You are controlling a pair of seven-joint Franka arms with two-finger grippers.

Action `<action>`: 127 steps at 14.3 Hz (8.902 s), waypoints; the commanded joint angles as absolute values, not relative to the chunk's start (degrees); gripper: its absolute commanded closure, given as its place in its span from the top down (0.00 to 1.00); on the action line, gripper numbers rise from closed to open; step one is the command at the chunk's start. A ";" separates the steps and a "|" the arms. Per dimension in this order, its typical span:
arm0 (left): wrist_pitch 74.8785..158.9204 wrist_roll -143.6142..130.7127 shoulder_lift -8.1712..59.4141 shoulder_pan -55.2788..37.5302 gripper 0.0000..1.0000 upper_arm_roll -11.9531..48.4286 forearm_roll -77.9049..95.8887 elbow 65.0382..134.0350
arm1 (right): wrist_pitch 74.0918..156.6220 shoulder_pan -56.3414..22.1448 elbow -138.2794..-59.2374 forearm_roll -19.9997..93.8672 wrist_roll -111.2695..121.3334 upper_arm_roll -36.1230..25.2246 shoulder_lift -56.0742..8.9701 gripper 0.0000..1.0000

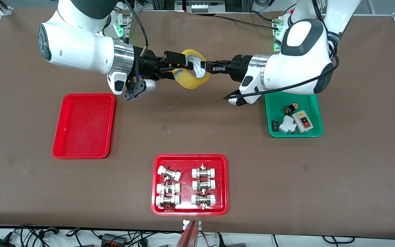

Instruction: Left arm passes tape to right arm into tray

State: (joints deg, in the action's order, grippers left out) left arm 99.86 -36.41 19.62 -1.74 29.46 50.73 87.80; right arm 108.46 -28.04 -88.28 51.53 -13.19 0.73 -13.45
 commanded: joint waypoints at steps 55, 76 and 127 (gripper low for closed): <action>73.48 -4.00 12.22 21.88 1.00 29.27 13.57 84.02 | 97.49 -1.10 -87.19 47.90 -6.62 -0.79 -25.20 0.30; 88.35 7.56 -5.37 0.53 1.00 3.34 -3.16 93.18 | 93.25 20.13 -91.14 40.87 37.88 -0.79 -42.10 0.44; 86.75 -2.11 -1.67 2.64 1.00 3.52 2.37 89.74 | 99.07 2.37 -96.07 -0.53 1.75 -0.88 -0.62 1.00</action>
